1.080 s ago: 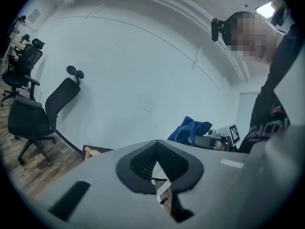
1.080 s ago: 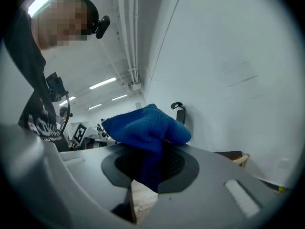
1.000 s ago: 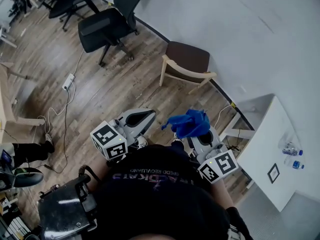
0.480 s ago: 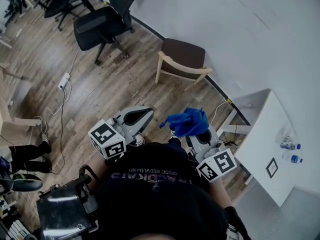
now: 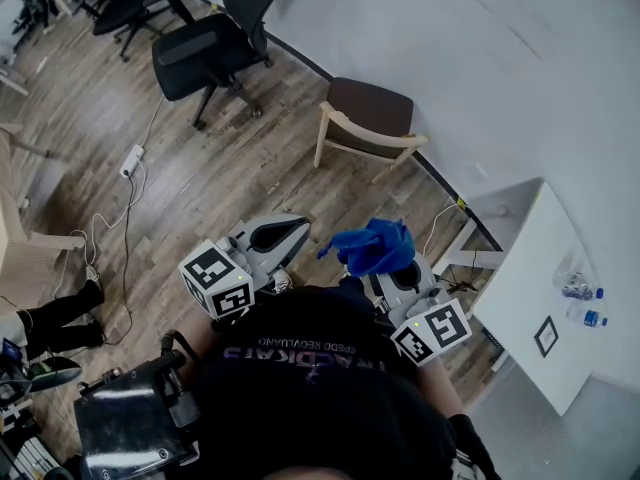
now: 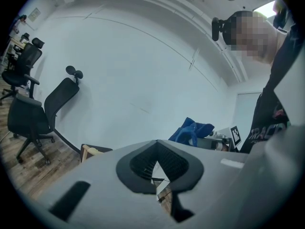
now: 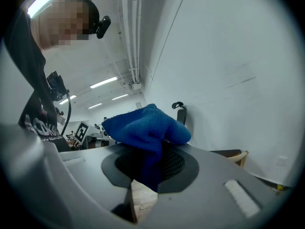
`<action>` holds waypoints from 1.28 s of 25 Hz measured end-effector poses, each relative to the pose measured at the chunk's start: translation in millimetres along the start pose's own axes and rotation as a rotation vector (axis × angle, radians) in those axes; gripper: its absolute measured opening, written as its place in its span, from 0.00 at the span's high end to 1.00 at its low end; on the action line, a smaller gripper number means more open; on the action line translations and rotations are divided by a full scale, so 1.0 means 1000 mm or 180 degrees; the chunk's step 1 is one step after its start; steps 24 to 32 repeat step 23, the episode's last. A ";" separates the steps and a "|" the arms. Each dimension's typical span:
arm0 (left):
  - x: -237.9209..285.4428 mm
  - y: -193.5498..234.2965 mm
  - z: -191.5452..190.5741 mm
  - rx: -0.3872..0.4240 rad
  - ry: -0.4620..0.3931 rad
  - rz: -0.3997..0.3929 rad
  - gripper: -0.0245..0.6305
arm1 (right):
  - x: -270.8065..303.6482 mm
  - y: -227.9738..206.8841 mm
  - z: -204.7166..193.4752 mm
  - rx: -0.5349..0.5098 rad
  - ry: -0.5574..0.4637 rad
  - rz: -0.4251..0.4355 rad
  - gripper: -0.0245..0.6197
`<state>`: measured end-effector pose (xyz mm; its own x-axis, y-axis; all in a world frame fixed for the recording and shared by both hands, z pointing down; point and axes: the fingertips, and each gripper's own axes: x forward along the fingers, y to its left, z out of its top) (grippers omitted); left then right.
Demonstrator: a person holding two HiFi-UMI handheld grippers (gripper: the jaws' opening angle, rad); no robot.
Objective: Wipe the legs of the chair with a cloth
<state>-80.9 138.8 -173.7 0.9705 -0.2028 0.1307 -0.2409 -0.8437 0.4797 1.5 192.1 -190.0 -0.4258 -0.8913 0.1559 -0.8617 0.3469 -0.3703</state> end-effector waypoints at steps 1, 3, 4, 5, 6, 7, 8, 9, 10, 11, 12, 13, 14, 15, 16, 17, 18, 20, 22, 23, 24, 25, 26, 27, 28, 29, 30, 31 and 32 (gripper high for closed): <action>-0.001 0.000 -0.001 -0.0005 -0.0001 0.0005 0.96 | 0.000 0.001 -0.001 0.0006 0.0005 0.0004 0.84; -0.002 -0.002 -0.003 -0.0027 0.0014 0.0018 0.96 | -0.001 0.002 -0.002 0.0013 0.0012 0.0017 0.84; -0.003 -0.003 -0.004 -0.0031 0.0034 0.0020 0.96 | -0.001 0.003 -0.003 0.0017 0.0013 0.0021 0.84; -0.004 -0.004 -0.005 -0.0026 0.0059 0.0014 0.95 | -0.001 0.004 -0.003 0.0023 0.0013 0.0022 0.84; -0.005 -0.004 -0.006 -0.0019 0.0080 0.0005 0.96 | -0.001 0.005 -0.004 0.0033 0.0015 0.0020 0.84; -0.006 -0.005 -0.006 -0.0018 0.0092 -0.0003 0.96 | -0.001 0.006 -0.005 0.0043 0.0019 0.0017 0.84; -0.006 -0.005 -0.007 -0.0027 0.0090 -0.0005 0.95 | -0.001 0.007 -0.005 0.0047 0.0027 0.0018 0.84; -0.007 -0.005 -0.008 -0.0044 0.0079 0.0001 0.96 | -0.001 0.008 -0.006 0.0044 0.0037 0.0021 0.84; -0.007 -0.006 -0.008 -0.0061 0.0065 0.0010 0.96 | -0.002 0.009 -0.007 0.0034 0.0047 0.0026 0.84; -0.008 -0.006 -0.009 -0.0072 0.0056 0.0017 0.96 | -0.002 0.010 -0.008 0.0023 0.0052 0.0032 0.84; -0.009 -0.006 -0.010 -0.0077 0.0057 0.0019 0.96 | -0.003 0.011 -0.009 0.0018 0.0052 0.0036 0.84; -0.010 -0.006 -0.011 -0.0079 0.0065 0.0018 0.96 | -0.003 0.012 -0.010 0.0022 0.0047 0.0040 0.84; -0.011 -0.005 -0.011 -0.0083 0.0073 0.0016 0.96 | -0.002 0.013 -0.011 0.0032 0.0040 0.0043 0.84; -0.011 -0.003 -0.012 -0.0094 0.0072 0.0015 0.96 | -0.001 0.014 -0.012 0.0040 0.0039 0.0046 0.84; -0.012 -0.002 -0.011 -0.0109 0.0061 0.0017 0.96 | 0.000 0.014 -0.012 0.0042 0.0044 0.0048 0.84; -0.011 0.000 -0.011 -0.0125 0.0045 0.0022 0.95 | 0.000 0.015 -0.012 0.0040 0.0052 0.0048 0.84; -0.012 0.001 -0.010 -0.0137 0.0031 0.0027 0.96 | 0.001 0.015 -0.013 0.0035 0.0058 0.0047 0.84; -0.014 0.003 -0.011 -0.0150 0.0022 0.0028 0.95 | 0.002 0.017 -0.014 0.0027 0.0063 0.0046 0.84; -0.017 0.004 -0.011 -0.0157 0.0020 0.0022 0.95 | 0.004 0.020 -0.015 0.0019 0.0065 0.0049 0.84; -0.019 0.005 -0.011 -0.0161 0.0018 0.0019 0.96 | 0.005 0.021 -0.016 0.0014 0.0067 0.0051 0.84; -0.019 0.005 -0.011 -0.0161 0.0018 0.0019 0.96 | 0.005 0.021 -0.016 0.0014 0.0067 0.0051 0.84; -0.019 0.005 -0.011 -0.0161 0.0018 0.0019 0.96 | 0.005 0.021 -0.016 0.0014 0.0067 0.0051 0.84; -0.019 0.005 -0.011 -0.0161 0.0018 0.0019 0.96 | 0.005 0.021 -0.016 0.0014 0.0067 0.0051 0.84; -0.019 0.005 -0.011 -0.0161 0.0018 0.0019 0.96 | 0.005 0.021 -0.016 0.0014 0.0067 0.0051 0.84; -0.019 0.005 -0.011 -0.0161 0.0018 0.0019 0.96 | 0.005 0.021 -0.016 0.0014 0.0067 0.0051 0.84; -0.019 0.005 -0.011 -0.0161 0.0018 0.0019 0.96 | 0.005 0.021 -0.016 0.0014 0.0067 0.0051 0.84; -0.019 0.005 -0.011 -0.0161 0.0018 0.0019 0.96 | 0.005 0.021 -0.016 0.0014 0.0067 0.0051 0.84; -0.019 0.005 -0.011 -0.0161 0.0018 0.0019 0.96 | 0.005 0.021 -0.016 0.0014 0.0067 0.0051 0.84; -0.019 0.005 -0.011 -0.0161 0.0018 0.0019 0.96 | 0.005 0.021 -0.016 0.0014 0.0067 0.0051 0.84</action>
